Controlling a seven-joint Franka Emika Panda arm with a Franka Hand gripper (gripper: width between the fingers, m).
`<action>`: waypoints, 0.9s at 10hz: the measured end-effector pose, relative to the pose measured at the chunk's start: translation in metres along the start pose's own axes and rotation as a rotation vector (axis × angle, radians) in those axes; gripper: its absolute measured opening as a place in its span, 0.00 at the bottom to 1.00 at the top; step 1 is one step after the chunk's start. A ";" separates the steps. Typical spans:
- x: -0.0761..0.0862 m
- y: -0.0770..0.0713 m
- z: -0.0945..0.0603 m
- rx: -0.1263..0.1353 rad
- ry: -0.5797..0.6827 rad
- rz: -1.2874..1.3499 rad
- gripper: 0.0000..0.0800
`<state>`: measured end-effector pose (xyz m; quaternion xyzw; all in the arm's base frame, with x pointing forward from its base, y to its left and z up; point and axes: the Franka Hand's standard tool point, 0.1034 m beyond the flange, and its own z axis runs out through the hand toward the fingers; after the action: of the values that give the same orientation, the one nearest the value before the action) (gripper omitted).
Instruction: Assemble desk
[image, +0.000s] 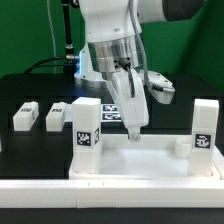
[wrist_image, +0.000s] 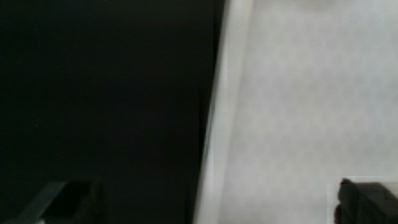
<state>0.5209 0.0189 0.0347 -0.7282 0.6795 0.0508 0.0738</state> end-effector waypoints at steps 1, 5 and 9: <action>-0.001 0.002 0.004 0.000 0.005 -0.004 0.81; -0.014 0.010 0.025 -0.044 0.008 -0.029 0.81; -0.015 0.010 0.026 -0.046 0.008 -0.013 0.81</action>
Offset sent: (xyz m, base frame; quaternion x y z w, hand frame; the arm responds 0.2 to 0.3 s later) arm -0.0001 0.0115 -0.0129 -0.0138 0.0098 0.0170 0.9997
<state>0.5101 0.0372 0.0111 -0.7342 0.6738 0.0628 0.0547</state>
